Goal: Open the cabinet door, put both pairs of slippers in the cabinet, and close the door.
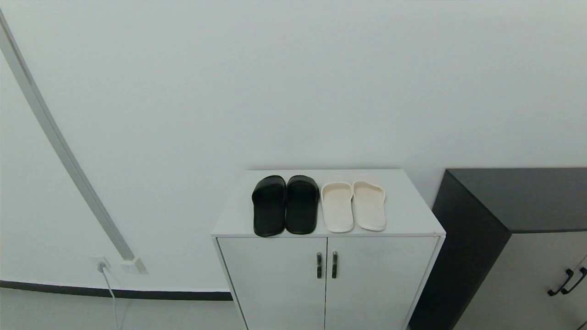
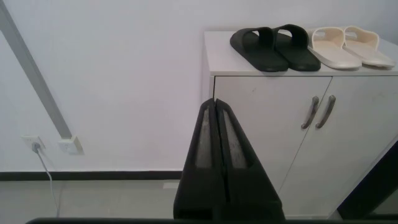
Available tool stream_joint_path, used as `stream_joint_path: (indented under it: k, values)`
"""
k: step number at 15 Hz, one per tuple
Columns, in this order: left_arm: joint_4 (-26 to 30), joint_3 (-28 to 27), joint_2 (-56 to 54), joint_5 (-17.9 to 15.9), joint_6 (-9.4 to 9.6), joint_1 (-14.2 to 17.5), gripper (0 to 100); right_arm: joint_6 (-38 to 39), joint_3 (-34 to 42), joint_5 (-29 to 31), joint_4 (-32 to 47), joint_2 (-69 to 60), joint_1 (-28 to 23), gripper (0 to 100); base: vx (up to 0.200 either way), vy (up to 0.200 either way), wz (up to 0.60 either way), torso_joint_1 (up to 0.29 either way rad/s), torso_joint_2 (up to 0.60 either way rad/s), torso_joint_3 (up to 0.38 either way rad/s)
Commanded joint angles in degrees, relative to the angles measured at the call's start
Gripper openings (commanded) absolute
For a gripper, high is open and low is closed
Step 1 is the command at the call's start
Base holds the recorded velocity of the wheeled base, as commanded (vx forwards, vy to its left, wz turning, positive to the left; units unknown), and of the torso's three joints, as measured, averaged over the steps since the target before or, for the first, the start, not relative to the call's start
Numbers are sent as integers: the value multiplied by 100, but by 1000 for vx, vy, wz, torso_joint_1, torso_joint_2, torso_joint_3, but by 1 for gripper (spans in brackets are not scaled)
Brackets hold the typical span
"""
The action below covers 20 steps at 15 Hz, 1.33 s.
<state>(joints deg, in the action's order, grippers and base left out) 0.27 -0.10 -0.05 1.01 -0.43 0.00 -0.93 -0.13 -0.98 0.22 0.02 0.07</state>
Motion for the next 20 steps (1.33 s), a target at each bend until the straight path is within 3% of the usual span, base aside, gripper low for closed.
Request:
stream_joint_path:
  k: [1, 3, 4, 5, 6, 9, 13, 15, 20]
  values:
    - [0, 1, 5, 4, -1, 0, 0, -4, 5, 1, -4, 6, 1, 100, 0, 0, 0, 0, 0, 0]
    - [8, 1, 5, -5, 8, 0, 0, -364, -224, -69, -75, 551, 19, 100, 0, 0, 0, 0, 0, 0]
    - [0, 1, 5, -5, 34, 0, 0, 321, -1120, -61, -250, 1246, 28, 100, 0, 0, 0, 0, 0, 0]
    - [0, 1, 5, -5, 25, 0, 0, 383, -1138, -201, -31, 1483, 28, 100, 0, 0, 0, 0, 0, 0]
    - [0, 1, 5, -5, 34, 0, 0, -215, -742, -439, 189, 1764, 19, 100, 0, 0, 0, 0, 0, 0]
    - [0, 1, 5, -5, 34, 0, 0, -241, -426, -1071, 136, 2388, 54, 100, 0, 0, 0, 0, 0, 0]
    - [8, 10, 5, -22, 104, 0, 0, -30, -1419, -1634, 13, 4181, 248, 100, 0, 0, 0, 0, 0, 0]
    - [8, 1, 5, -13, 104, 0, 0, 233, -1894, -1581, -268, 4902, 713, 100, 0, 0, 0, 0, 0, 0]
    - [8, 1, 5, -13, 87, 0, 0, 1024, -2984, -456, -1041, 6563, 2542, 100, 0, 0, 0, 0, 0, 0]
